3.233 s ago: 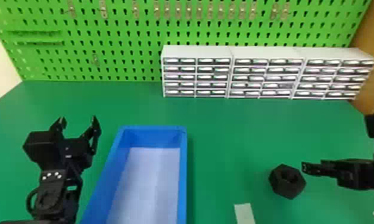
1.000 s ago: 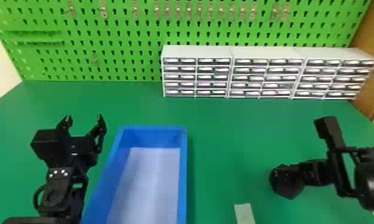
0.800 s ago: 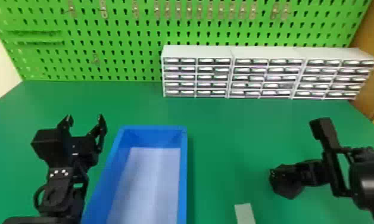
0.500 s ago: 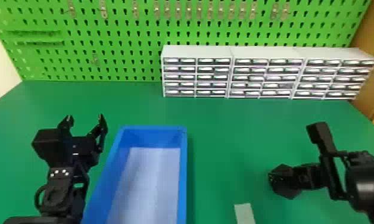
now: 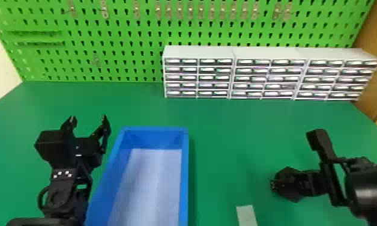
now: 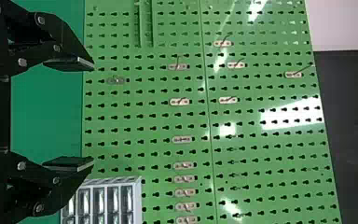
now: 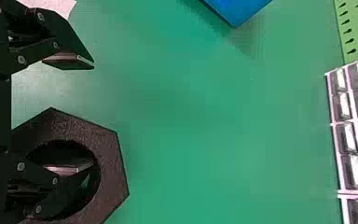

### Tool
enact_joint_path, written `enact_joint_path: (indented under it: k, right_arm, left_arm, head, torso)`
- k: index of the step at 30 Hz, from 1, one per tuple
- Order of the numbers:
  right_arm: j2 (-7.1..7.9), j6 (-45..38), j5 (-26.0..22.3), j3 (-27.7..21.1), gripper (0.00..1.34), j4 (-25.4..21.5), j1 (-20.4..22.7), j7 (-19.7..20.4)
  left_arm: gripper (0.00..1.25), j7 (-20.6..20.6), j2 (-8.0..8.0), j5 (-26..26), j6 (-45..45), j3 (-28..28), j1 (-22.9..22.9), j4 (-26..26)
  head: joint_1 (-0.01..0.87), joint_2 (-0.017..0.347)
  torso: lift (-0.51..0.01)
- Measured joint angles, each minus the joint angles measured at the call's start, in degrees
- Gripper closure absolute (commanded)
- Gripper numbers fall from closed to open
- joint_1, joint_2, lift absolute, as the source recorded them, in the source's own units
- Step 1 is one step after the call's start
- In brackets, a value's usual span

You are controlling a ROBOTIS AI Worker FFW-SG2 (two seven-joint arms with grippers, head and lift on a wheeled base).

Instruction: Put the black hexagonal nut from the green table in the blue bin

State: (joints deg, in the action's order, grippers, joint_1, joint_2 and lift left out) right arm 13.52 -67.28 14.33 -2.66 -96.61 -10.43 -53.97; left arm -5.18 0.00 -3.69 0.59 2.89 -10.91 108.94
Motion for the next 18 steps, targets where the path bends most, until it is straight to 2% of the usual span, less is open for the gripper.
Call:
enact_joint_path:
  k: [12,14,18]
  right_arm:
    - [-0.58,0.78,1.13,0.58,0.56,1.54,0.55,0.01]
    - [-0.68,0.79,1.33,0.65,0.62,1.54,0.67,0.0]
    - [-0.7,0.29,1.61,1.01,0.9,1.54,0.73,-0.22]
  left_arm:
    - [0.52,0.09,0.0,0.16,0.33,-0.25,0.35,-0.46]
    - [0.52,0.09,0.0,0.17,0.36,-0.26,0.38,-0.51]
    - [0.52,0.13,0.0,0.17,0.38,-0.26,0.47,-0.57]
  head:
    - [0.657,0.057]
    - [0.657,0.057]
    - [0.657,0.057]
  torso:
    - [-0.095]
    - [-0.095]
    - [-0.095]
